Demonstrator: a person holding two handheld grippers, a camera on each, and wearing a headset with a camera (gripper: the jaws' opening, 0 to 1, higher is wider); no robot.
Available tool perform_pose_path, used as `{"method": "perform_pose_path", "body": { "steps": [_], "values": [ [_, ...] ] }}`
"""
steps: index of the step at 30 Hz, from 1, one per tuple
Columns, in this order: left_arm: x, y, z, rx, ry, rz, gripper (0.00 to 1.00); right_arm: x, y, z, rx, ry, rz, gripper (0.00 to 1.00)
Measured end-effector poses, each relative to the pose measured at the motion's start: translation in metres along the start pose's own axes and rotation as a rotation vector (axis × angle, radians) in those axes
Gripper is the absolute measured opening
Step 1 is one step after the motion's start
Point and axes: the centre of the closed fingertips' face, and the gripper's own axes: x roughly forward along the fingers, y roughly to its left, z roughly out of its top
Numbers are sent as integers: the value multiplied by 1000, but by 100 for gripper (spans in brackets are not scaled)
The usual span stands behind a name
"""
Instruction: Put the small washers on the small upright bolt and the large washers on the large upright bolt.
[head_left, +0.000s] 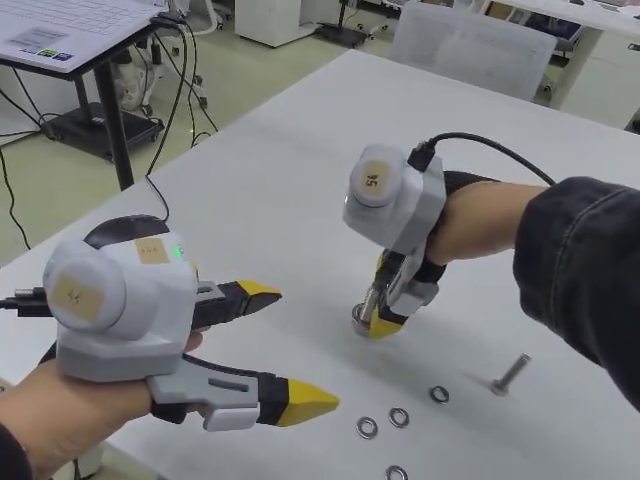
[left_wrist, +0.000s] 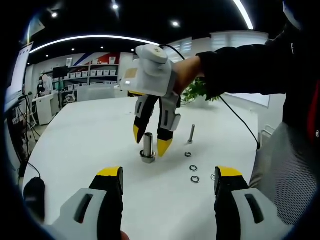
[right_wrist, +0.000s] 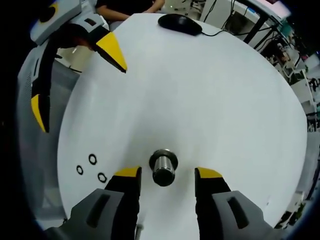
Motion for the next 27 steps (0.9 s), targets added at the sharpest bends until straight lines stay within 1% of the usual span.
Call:
{"method": "perform_pose_path", "body": {
  "steps": [12, 22, 27],
  "values": [
    [3, -3, 5, 15, -4, -15, 74, -9, -2, -13, 32, -5, -24, 45],
    [5, -6, 10, 32, -9, -28, 74, -18, 4, -28, 66, -5, -34, 45],
    [6, -9, 10, 36, -7, -34, 74, -21, 6, -34, 77, -6, -42, 45]
  ]
}}
